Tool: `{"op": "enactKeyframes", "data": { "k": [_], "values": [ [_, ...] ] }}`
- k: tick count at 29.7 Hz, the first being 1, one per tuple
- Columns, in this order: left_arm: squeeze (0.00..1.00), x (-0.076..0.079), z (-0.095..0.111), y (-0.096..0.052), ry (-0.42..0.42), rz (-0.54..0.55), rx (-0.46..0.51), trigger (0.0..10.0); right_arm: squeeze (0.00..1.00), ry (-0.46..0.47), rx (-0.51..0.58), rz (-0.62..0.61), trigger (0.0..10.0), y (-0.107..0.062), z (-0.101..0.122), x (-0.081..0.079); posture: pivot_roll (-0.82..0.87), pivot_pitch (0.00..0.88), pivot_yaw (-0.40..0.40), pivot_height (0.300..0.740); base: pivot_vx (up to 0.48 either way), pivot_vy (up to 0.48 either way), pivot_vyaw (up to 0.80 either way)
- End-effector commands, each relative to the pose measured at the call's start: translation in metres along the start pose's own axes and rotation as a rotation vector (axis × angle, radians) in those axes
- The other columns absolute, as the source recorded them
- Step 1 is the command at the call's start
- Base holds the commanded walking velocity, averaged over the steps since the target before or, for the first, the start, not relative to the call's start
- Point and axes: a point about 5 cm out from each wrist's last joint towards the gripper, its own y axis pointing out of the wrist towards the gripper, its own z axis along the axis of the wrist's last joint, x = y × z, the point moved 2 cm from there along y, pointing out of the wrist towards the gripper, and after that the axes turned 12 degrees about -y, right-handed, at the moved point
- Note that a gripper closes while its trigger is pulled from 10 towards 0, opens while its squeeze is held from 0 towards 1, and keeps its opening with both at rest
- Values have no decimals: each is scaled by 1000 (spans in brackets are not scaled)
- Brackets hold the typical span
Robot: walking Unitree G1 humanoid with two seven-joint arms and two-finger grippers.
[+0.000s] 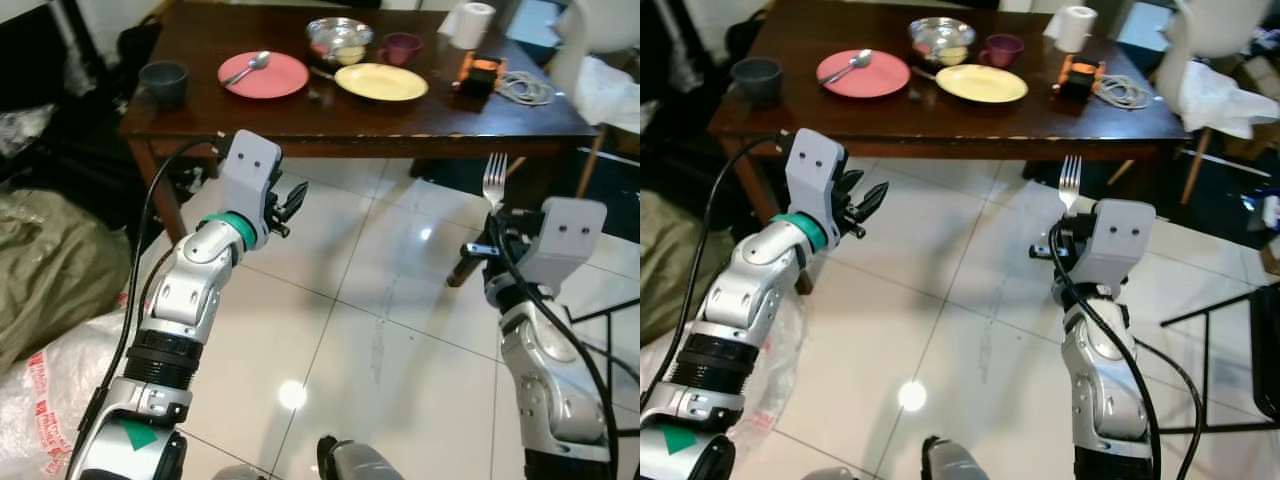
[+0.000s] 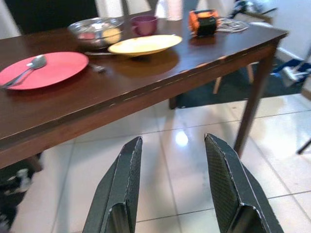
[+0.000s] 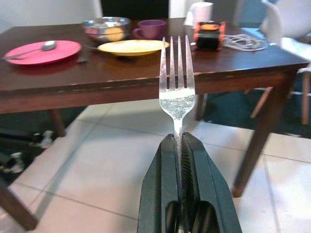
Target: Setting the table
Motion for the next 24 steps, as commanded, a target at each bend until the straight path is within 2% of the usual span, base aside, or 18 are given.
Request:
{"op": "enactKeyframes", "data": {
  "k": [1,24],
  "values": [
    [0,-1,-3,1,12,13,-10,10000,0,-1,16,0,10000,0,3,1,55,0,39,740,371,0,0],
    [0,1,-3,3,14,6,-3,10000,0,5,23,1,10000,1,5,0,52,0,41,740,370,0,0]
  ]
}}
